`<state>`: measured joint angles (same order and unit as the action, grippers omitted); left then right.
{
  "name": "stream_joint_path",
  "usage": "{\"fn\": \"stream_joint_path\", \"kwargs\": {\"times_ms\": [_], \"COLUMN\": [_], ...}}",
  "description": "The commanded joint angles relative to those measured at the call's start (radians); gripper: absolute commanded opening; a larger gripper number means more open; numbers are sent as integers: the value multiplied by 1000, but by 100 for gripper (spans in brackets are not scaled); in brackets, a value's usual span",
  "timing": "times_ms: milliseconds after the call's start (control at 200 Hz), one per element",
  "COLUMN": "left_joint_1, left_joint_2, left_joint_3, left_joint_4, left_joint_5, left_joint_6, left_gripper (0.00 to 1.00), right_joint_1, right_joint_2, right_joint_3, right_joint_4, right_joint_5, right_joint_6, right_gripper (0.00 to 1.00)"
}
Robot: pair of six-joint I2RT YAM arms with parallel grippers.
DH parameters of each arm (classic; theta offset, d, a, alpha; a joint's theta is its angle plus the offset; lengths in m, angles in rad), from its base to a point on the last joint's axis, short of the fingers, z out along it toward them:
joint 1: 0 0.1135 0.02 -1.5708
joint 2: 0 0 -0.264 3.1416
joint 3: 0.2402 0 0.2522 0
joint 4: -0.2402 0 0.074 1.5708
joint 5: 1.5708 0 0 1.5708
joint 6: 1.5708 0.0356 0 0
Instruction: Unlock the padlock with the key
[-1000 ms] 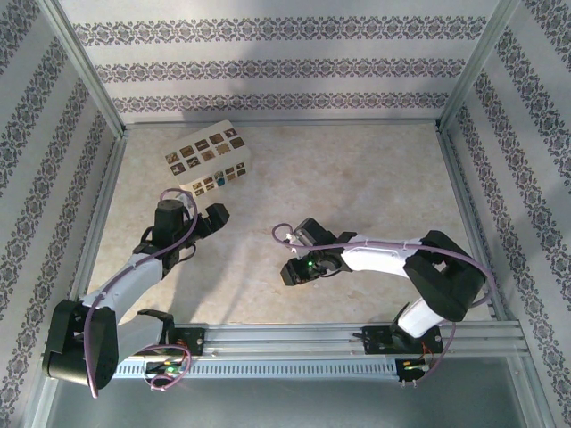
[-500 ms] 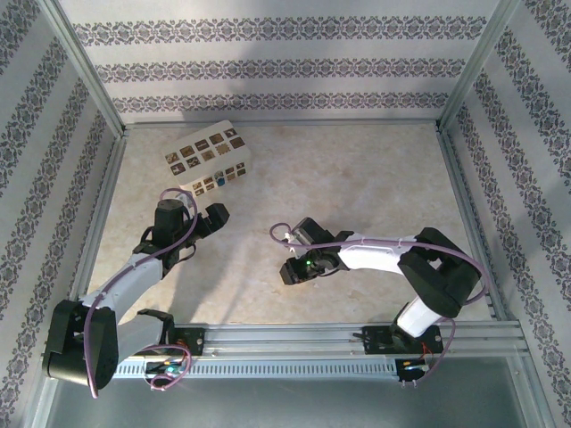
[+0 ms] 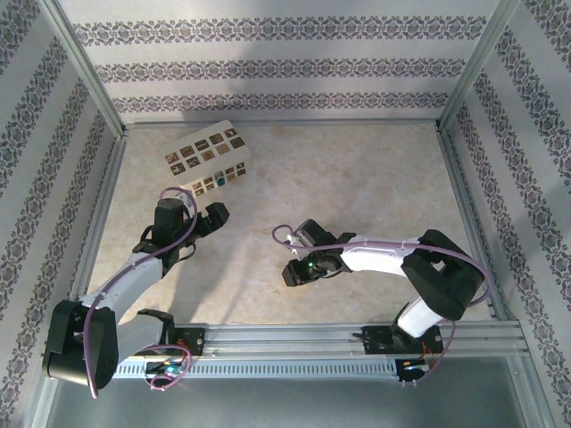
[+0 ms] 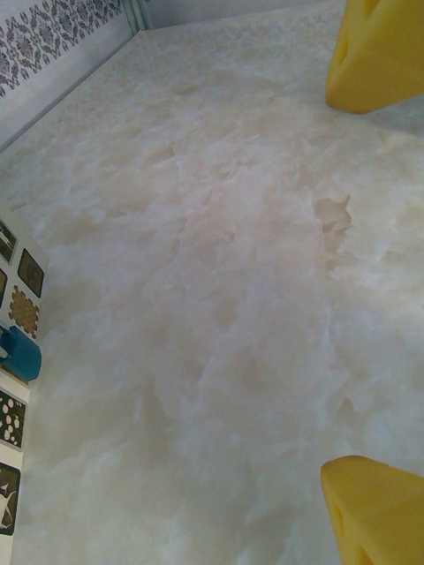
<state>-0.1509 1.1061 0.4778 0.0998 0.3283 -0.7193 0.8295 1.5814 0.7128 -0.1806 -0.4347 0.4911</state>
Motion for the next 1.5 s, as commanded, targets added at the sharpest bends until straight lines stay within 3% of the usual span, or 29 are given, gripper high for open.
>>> {"fn": "stream_joint_path", "kwargs": {"times_ms": [0, 440, 855, 975, 1094, 1169, 1339, 1494], "left_joint_1": [-12, -12, -11, -12, -12, -12, -23, -100], "left_joint_2": [-9, -12, -54, -81, -96, -92, -71, -32], "left_joint_3": [27, 34, 70, 97, 130, 145, 173, 225], "left_joint_4": [-25, -41, -77, -82, -70, -19, 124, 152], "left_joint_5": [-17, -21, -13, 29, 142, 284, 587, 727], "left_joint_6": [20, 29, 81, 124, 173, 192, 169, 191], "left_gripper": [99, 99, 99, 99, 99, 98, 83, 72], "right_joint_1": [14, 28, 24, -9, -61, -97, -190, -223], "right_joint_2": [-12, 32, -46, -103, -167, -212, -327, -403], "right_joint_3": [-10, 2, 5, -1, 2, 10, 29, 78], "right_joint_4": [-15, -17, -6, 1, -1, -6, 11, 13], "right_joint_5": [8, 14, 21, 5, -38, -59, -137, -189], "right_joint_6": [-3, -6, -16, -41, -103, -156, -291, -423], "right_gripper": [29, 25, 0, 0, 0, 0, 0, 0]}}
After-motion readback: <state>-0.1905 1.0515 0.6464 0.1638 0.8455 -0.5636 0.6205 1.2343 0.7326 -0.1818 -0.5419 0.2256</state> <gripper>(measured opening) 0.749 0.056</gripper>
